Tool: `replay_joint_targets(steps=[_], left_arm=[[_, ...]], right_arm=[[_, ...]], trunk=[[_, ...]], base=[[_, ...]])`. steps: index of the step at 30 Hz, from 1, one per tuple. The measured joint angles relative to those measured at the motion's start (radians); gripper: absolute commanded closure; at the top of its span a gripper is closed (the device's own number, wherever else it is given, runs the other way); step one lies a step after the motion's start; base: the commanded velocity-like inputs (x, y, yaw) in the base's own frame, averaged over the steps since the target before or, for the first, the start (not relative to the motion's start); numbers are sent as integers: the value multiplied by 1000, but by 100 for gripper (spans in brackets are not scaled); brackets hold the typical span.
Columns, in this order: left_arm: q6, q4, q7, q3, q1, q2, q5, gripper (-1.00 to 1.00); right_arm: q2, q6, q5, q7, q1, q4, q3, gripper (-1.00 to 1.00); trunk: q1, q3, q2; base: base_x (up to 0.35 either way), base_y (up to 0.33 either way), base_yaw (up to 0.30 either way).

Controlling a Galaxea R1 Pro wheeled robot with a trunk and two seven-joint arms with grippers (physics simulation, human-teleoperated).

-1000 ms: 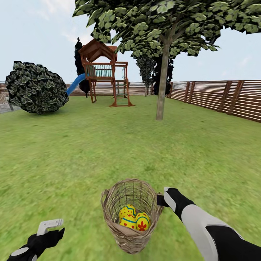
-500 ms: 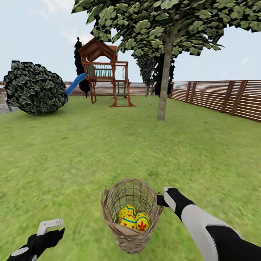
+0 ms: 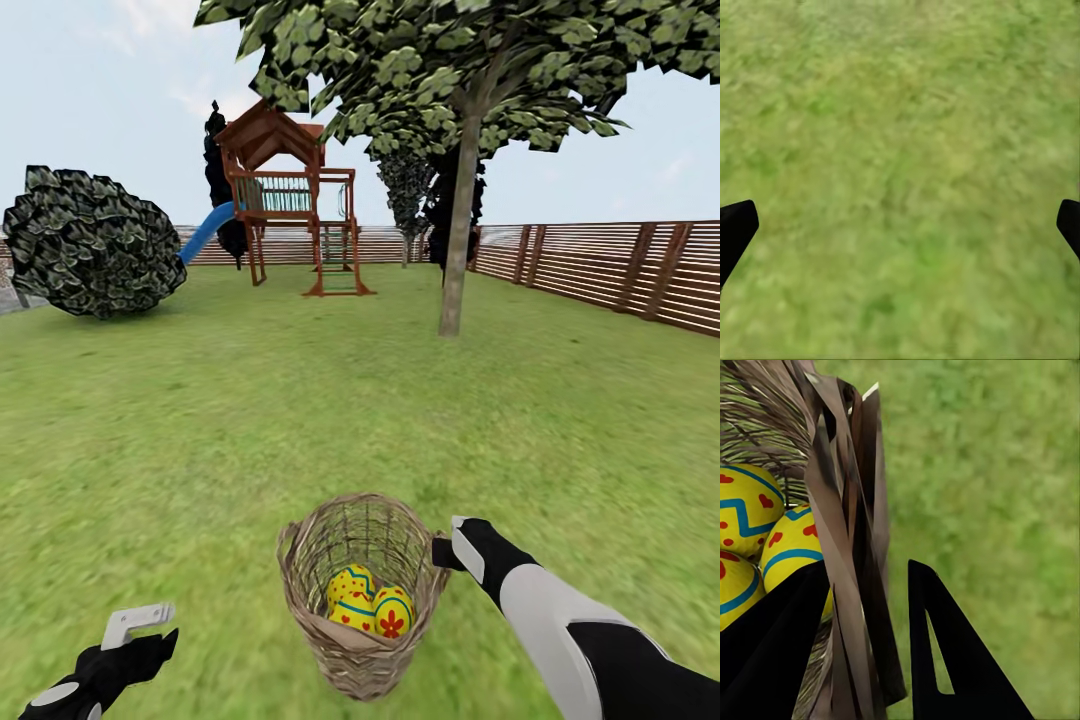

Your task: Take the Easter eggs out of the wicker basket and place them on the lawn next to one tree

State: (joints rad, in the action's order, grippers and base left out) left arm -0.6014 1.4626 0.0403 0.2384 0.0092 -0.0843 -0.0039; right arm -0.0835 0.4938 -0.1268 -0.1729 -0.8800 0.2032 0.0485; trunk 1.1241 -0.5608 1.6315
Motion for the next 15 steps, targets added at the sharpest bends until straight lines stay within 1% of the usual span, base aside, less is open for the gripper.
replay_joint_targets(steps=[15], left_arm=[[8, 0, 0, 0, 0, 0, -1, -100]], right_arm=[[0, 0, 0, 0, 0, 0, 0, 100]], trunk=[[0, 0, 0]], base=[[310, 98, -3]])
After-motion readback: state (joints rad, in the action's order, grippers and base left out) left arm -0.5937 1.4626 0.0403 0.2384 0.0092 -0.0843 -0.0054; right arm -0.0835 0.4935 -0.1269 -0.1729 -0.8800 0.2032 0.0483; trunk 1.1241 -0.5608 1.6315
